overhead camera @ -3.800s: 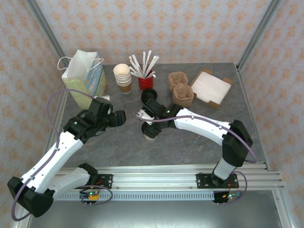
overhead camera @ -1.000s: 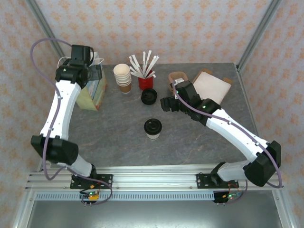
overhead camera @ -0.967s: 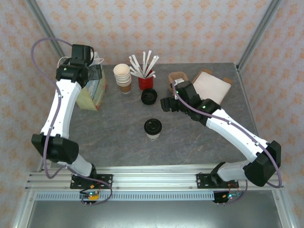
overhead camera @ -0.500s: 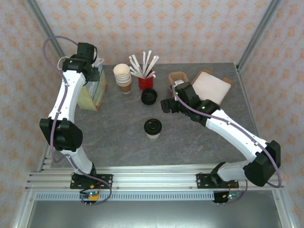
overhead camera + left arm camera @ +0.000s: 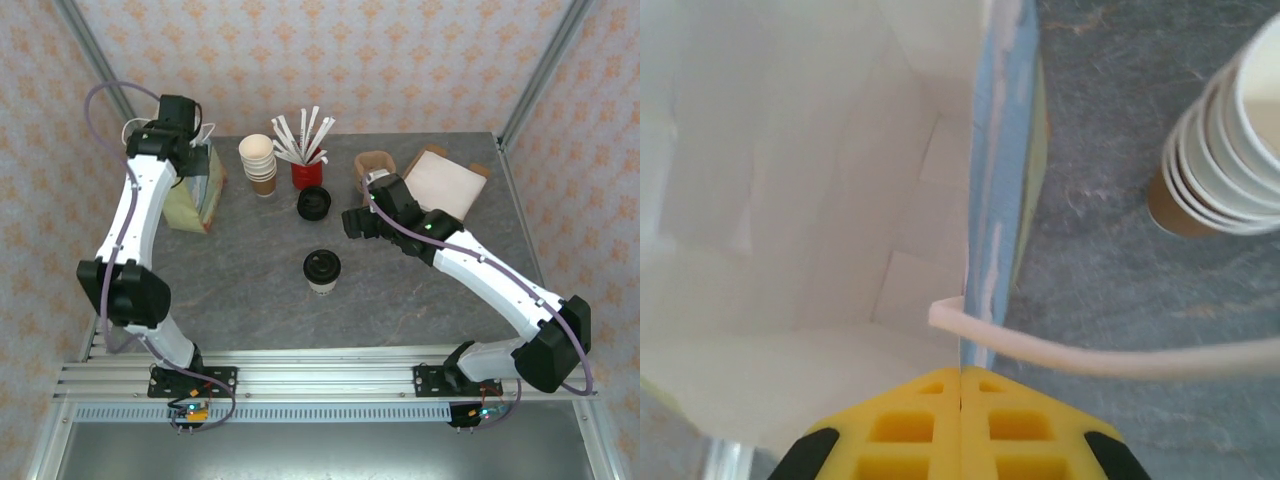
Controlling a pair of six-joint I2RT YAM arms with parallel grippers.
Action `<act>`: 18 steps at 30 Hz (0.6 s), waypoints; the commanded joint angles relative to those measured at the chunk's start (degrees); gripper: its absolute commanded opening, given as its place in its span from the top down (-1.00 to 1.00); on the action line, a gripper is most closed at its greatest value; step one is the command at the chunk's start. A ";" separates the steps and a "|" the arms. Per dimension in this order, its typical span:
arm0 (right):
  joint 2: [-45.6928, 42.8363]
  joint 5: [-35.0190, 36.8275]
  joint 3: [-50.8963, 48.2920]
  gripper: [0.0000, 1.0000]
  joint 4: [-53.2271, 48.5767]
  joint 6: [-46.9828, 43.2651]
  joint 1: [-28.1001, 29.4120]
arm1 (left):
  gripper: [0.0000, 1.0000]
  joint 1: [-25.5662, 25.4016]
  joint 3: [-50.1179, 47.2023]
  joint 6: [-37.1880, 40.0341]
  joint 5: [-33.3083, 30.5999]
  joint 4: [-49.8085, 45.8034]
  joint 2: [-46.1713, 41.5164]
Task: Pack the takeout coffee
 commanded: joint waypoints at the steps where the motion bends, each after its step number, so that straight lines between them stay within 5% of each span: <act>1: -1.67 2.46 0.79 -0.81 -1.91 0.10 -1.21 | 1.00 -1.92 -6.36 -2.11 5.17 -1.41 -9.84; 12: 1.49 -1.05 3.64 -0.82 -3.93 3.39 -7.99 | 1.00 -14.74 -22.37 -6.79 8.50 -2.69 -27.51; 18: 4.76 -1.66 5.33 -0.80 -5.00 4.91 -9.27 | 1.00 -20.09 -23.94 -10.38 9.04 -1.76 -29.25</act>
